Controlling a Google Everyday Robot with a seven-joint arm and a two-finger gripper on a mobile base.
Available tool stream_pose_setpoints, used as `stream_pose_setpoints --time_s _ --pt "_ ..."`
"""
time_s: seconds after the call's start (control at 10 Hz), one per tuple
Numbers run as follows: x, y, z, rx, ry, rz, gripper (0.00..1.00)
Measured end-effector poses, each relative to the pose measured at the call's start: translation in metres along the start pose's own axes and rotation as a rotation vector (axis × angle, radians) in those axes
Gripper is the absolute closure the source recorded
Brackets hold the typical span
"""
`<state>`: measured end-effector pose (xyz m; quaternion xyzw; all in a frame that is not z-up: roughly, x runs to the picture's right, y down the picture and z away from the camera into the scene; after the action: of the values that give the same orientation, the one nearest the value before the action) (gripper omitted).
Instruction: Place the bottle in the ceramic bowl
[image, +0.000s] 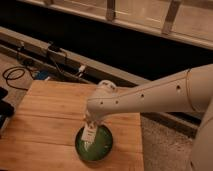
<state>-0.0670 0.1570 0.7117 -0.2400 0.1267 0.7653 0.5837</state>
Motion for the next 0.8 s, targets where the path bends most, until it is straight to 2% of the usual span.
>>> stream_pose_setpoints --time_s 0.4,0.5,0.8 --pt "0.0006 0.0003 0.0012 0.0 0.003 -0.001 0.26" --pt "0.0005 0.0004 0.001 0.0 0.002 -0.001 0.21" --pt "0.0005 0.0002 0.001 0.0 0.002 0.0 0.2"
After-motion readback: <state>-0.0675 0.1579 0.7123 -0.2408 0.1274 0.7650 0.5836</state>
